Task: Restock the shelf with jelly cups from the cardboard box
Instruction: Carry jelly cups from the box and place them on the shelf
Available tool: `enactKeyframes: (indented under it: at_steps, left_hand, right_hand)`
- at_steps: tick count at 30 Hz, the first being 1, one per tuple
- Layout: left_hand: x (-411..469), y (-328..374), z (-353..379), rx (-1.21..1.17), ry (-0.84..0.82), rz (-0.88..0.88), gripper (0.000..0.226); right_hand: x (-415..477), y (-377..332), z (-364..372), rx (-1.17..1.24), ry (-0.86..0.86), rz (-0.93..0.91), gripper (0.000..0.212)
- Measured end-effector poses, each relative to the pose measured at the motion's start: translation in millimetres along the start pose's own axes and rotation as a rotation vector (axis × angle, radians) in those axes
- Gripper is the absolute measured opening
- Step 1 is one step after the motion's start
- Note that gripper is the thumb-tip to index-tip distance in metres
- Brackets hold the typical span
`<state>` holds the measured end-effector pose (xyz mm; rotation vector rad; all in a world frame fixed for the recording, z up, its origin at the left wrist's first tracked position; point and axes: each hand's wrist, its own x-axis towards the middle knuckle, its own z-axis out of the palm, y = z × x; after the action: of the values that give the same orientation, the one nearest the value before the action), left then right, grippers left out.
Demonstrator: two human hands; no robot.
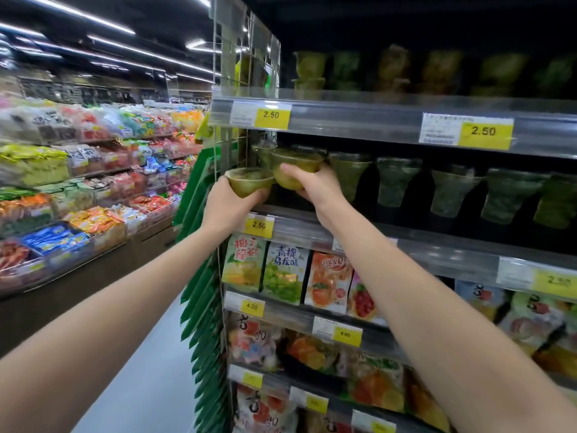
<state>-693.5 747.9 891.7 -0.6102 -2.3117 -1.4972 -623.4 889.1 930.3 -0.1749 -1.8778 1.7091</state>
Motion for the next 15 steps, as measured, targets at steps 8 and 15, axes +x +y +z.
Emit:
enactKeyframes:
  at_steps: [8, 15]
  left_hand:
    - [11, -8, -13, -0.005, -0.149, -0.023, 0.055]
    - [12, -9, -7, -0.021, -0.149, -0.029, 0.059]
  right_hand:
    - [19, -7, 17, 0.143, -0.053, 0.053, 0.031]
    - [30, -4, 39, -0.009, -0.187, 0.053, 0.059]
